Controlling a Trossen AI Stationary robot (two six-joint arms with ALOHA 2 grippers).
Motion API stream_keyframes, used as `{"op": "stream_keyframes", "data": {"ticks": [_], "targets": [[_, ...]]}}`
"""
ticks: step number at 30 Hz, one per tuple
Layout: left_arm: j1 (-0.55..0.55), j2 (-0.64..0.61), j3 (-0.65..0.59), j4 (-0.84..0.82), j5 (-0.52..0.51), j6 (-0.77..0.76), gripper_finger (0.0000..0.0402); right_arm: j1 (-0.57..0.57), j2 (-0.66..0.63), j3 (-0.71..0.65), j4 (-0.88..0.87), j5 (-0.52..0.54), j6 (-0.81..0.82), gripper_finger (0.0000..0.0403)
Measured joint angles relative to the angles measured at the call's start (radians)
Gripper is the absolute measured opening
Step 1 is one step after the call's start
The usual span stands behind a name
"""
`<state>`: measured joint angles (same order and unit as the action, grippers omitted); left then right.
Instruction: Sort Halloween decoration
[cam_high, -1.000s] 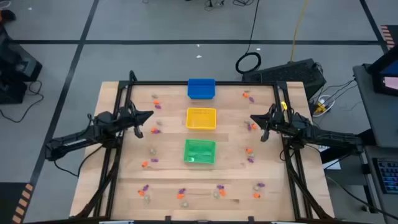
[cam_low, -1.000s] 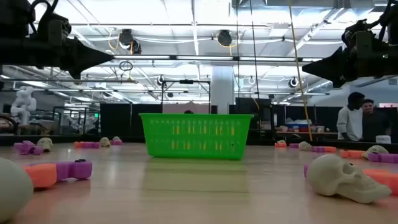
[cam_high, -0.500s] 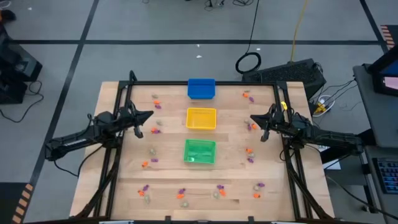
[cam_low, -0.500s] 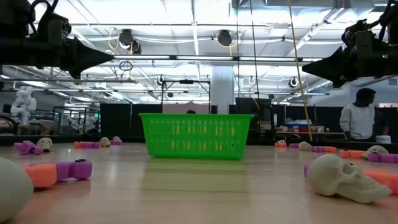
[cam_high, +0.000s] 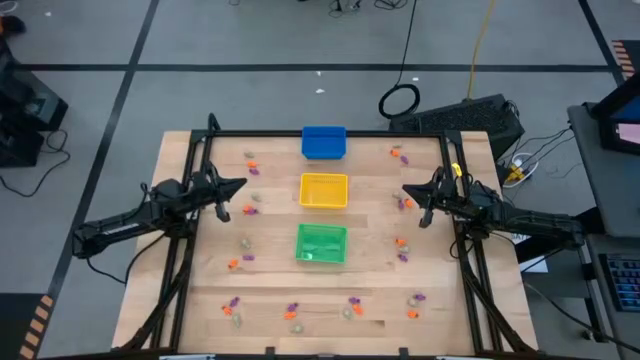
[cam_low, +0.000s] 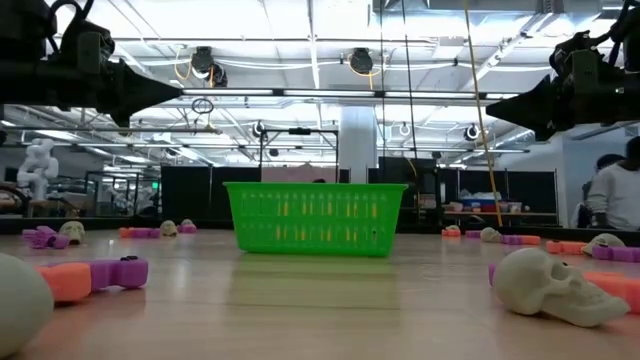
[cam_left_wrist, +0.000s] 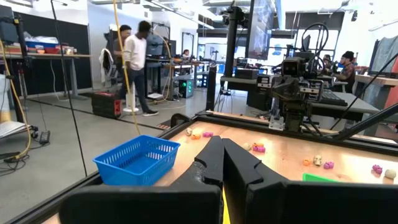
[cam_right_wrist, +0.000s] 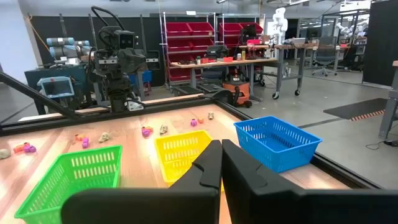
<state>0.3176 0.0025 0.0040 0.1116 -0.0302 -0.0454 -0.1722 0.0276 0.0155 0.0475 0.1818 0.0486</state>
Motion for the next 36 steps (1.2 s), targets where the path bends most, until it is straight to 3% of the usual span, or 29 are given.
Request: {"op": "stream_keyframes", "data": {"ticks": [19,26,36], "targets": [[0.000,0.000,0.000,0.000,0.000,0.000,0.0000,0.000,0.000,0.000,0.000,0.000,0.000,0.0000],[0.000,0.000,0.000,0.000,0.000,0.000,0.0000,-0.004,0.000,0.000,0.031,0.005,-0.224,0.0000],[0.000,0.000,0.000,0.000,0.000,0.000,0.0000,-0.004,0.000,0.000,0.036,0.003,-0.191,0.0000]]}}
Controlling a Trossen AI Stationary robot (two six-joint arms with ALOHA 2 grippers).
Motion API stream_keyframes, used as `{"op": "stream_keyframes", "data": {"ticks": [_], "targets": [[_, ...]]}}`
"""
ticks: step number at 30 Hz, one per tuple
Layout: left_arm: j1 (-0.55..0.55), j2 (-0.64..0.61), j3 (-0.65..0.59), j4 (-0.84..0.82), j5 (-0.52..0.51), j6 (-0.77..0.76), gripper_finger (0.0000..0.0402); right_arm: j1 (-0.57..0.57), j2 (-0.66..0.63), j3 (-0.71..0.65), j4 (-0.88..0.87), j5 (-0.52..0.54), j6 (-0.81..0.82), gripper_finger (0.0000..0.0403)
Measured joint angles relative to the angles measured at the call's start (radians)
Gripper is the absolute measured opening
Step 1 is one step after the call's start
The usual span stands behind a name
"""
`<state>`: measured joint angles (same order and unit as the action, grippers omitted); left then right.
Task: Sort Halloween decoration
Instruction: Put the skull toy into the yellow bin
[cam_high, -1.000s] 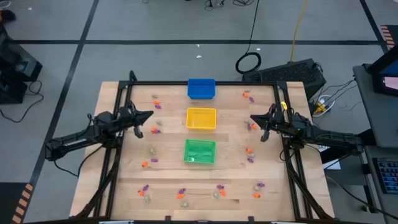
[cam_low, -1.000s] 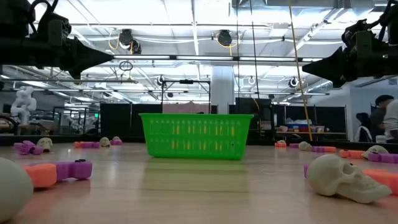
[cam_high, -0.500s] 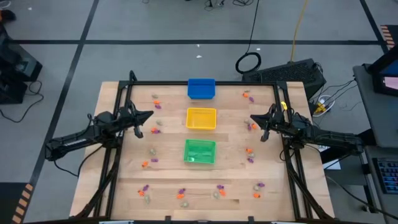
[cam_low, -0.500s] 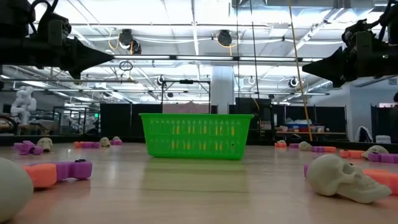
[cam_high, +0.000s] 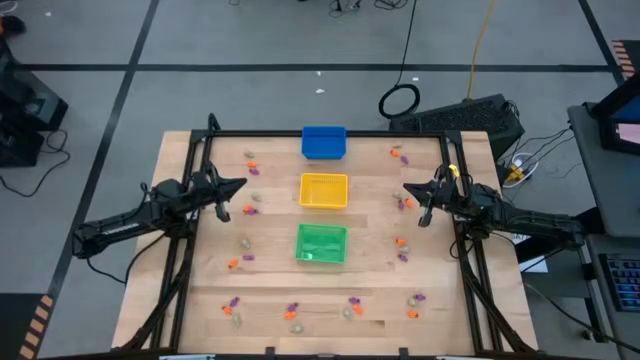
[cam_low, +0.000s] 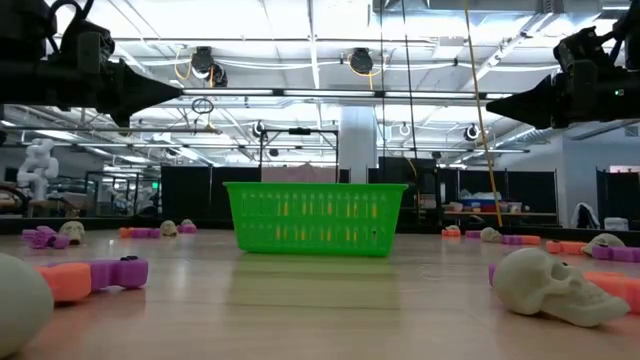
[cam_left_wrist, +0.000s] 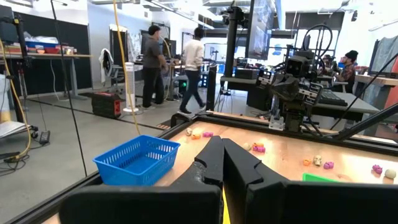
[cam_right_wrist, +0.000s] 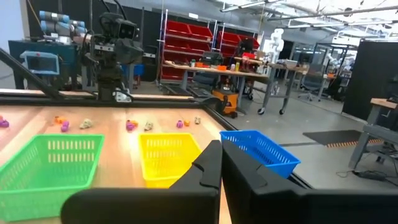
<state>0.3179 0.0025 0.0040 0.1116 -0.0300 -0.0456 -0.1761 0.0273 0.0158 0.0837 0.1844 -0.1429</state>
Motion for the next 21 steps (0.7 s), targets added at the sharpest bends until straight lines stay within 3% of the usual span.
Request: {"op": "stream_keyframes", "data": {"ticks": [8,16,21], "targets": [[0.000,0.000,0.000,0.000,0.000,0.000,0.0000,0.000,0.000,0.000,0.056,-0.002,0.031,0.0000],[0.000,0.000,0.000,0.000,0.000,0.000,0.0000,-0.001,0.015,0.009,0.091,0.000,0.169,0.0000],[0.000,0.000,0.000,0.000,0.000,0.000,0.0000,-0.017,0.144,0.102,0.038,0.145,0.260,0.0000]]}}
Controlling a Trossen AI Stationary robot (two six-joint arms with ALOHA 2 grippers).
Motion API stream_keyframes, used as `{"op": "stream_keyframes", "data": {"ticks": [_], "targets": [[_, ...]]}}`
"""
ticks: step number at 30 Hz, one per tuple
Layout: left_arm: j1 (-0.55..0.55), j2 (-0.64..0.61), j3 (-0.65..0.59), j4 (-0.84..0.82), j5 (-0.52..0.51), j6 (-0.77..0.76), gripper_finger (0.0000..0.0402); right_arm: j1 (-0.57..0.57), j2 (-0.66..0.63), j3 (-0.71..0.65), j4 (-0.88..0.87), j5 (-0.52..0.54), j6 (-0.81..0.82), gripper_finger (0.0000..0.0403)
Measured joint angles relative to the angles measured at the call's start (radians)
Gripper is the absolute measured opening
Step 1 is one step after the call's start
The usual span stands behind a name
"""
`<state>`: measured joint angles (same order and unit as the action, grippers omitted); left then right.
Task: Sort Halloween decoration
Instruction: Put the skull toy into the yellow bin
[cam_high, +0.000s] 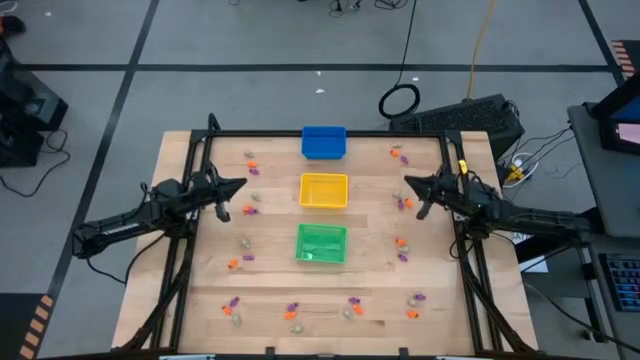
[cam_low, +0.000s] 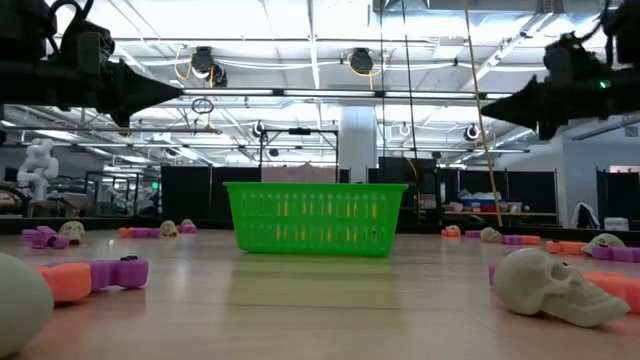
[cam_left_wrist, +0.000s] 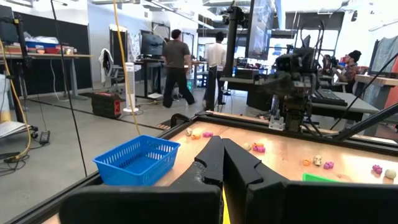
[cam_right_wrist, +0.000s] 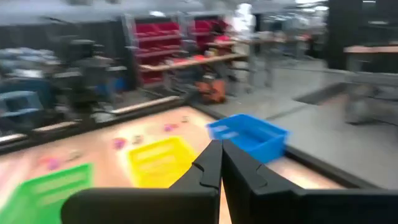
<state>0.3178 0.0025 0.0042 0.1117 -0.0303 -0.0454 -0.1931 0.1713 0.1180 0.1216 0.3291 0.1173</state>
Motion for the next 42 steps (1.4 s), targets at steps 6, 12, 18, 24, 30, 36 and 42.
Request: {"op": "stream_keyframes", "data": {"ticks": [6,12,18,24,30,36,42], "targets": [[0.000,0.000,0.000,0.000,0.000,0.000,0.0000,-0.023,0.277,0.143,-0.175,0.032,0.055,0.0000],[0.000,0.000,0.000,0.000,0.000,0.000,0.0000,-0.052,0.535,0.287,-0.456,-0.011,0.154,0.0001],[0.000,0.000,0.000,0.000,0.000,0.000,0.0000,-0.096,0.701,0.388,-0.627,-0.056,0.159,0.0035],[0.000,0.000,0.000,0.000,0.000,0.000,0.0000,-0.173,0.801,0.438,-0.666,-0.192,0.121,0.0084],[0.000,0.000,0.000,0.000,0.000,0.000,0.0000,-0.234,0.921,0.471,-0.684,-0.305,0.054,0.0118],[0.000,0.000,0.000,0.000,0.000,0.000,0.0000,-0.260,1.026,0.537,-0.696,-0.273,-0.003,0.0151],[0.000,0.000,0.000,0.000,0.000,0.000,0.0000,-0.287,1.113,0.566,-0.703,-0.274,-0.057,0.0193]]}}
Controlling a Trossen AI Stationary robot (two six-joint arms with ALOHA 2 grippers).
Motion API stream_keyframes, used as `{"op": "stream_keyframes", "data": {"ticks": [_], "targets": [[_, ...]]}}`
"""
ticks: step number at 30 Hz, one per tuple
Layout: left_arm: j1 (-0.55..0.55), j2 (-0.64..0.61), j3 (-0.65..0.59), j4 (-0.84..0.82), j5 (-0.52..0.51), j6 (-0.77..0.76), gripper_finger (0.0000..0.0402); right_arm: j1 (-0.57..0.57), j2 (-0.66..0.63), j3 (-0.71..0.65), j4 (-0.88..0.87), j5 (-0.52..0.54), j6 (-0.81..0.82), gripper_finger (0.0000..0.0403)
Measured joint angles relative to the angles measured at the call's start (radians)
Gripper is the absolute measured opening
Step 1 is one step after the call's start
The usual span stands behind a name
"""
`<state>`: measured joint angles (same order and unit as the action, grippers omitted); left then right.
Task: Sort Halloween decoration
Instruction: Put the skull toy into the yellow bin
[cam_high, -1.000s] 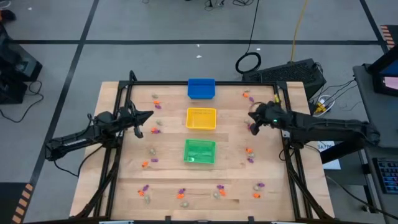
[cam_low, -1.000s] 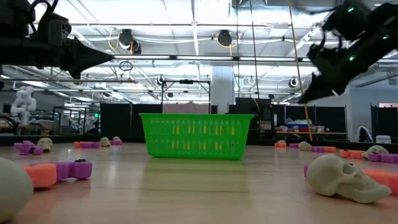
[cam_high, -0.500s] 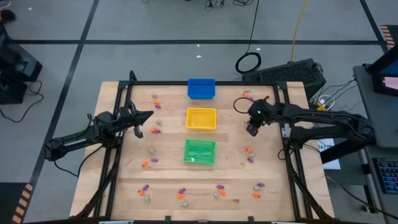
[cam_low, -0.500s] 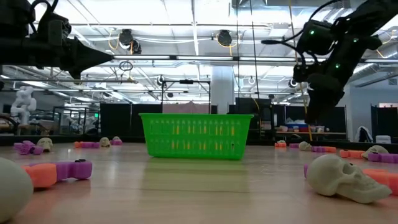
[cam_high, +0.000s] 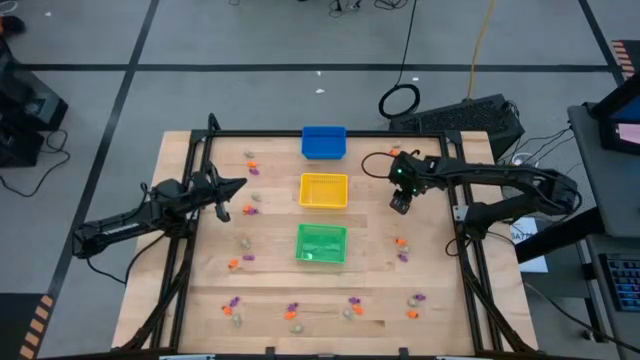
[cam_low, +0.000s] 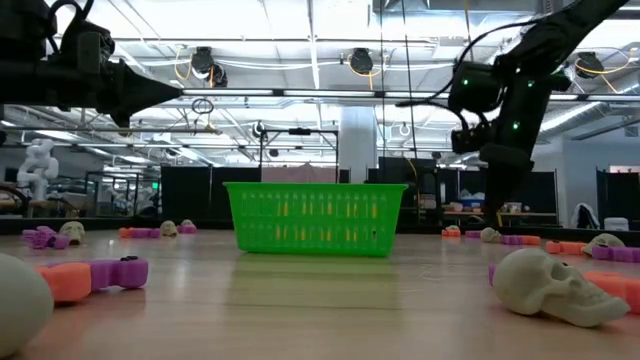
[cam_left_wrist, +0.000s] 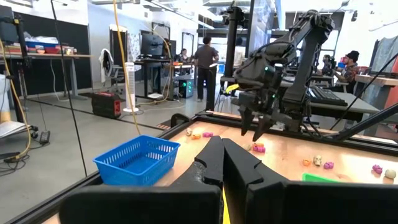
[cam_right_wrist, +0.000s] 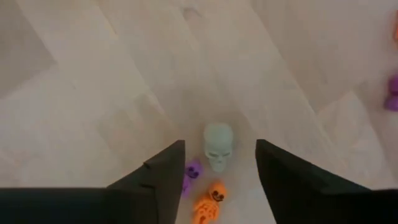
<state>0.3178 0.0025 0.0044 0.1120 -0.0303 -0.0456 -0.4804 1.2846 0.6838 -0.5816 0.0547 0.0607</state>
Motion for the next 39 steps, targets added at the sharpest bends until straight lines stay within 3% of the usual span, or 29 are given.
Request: {"op": "stream_keyframes", "data": {"ticks": [8,21,34,39], "targets": [[0.000,0.000,0.000,0.000,0.000,0.000,0.0000,-0.022,0.116,0.001,0.017,0.000,-0.045,0.0199],[0.000,0.000,0.000,0.000,0.000,0.000,0.0000,-0.037,0.214,0.030,0.045,-0.022,-0.107,0.0153],[0.000,0.000,0.000,0.000,0.000,0.000,0.0000,-0.047,0.222,0.030,0.033,-0.061,-0.126,0.0063],[0.000,0.000,0.000,0.000,0.000,0.000,0.0000,-0.047,0.227,0.070,-0.021,-0.061,-0.126,0.0064]]}}
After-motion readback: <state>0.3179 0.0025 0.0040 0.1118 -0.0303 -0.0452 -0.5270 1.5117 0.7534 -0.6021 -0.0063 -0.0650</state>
